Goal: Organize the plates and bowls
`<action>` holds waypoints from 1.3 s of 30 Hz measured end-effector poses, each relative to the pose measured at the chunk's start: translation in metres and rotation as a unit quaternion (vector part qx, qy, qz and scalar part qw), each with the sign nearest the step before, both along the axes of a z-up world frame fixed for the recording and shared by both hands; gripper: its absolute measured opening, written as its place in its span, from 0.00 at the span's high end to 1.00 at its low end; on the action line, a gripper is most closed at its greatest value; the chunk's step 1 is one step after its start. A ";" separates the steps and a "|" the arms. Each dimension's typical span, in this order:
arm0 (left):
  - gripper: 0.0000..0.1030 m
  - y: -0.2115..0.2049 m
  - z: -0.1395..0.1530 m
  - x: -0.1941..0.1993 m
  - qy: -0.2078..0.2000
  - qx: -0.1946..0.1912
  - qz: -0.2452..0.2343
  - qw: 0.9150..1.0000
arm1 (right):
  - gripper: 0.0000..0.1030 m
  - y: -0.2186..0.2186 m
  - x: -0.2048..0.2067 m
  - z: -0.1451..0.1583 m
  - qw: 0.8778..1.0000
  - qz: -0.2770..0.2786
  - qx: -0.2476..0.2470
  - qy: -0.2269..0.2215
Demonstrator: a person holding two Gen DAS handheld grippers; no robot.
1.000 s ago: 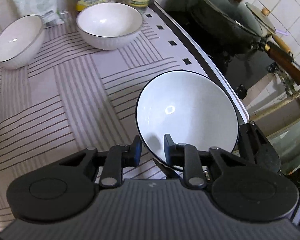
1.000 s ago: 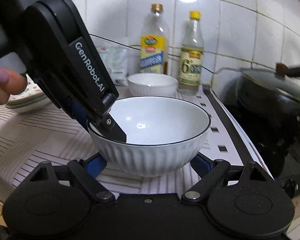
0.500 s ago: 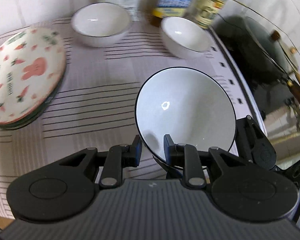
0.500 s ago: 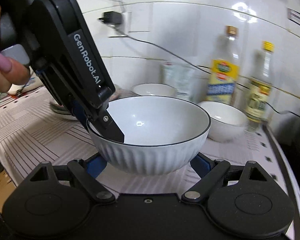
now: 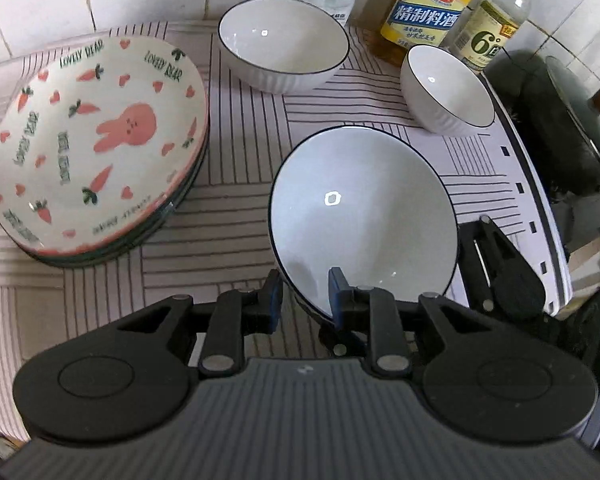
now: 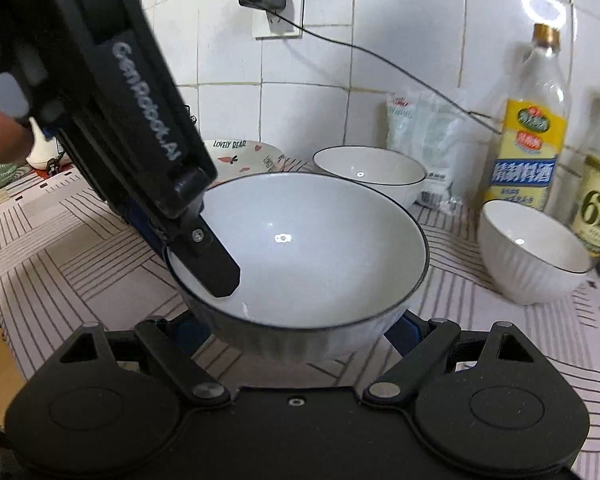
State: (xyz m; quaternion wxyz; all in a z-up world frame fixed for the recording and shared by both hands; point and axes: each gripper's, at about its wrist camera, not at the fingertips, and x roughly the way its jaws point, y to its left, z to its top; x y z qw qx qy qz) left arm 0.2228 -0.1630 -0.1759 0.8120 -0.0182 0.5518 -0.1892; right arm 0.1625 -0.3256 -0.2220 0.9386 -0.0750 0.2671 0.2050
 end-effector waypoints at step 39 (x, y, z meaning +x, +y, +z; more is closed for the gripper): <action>0.64 -0.049 0.087 0.033 -0.047 0.004 -0.081 0.996 | 0.36 -0.118 0.003 0.116 0.956 -0.219 0.154 0.121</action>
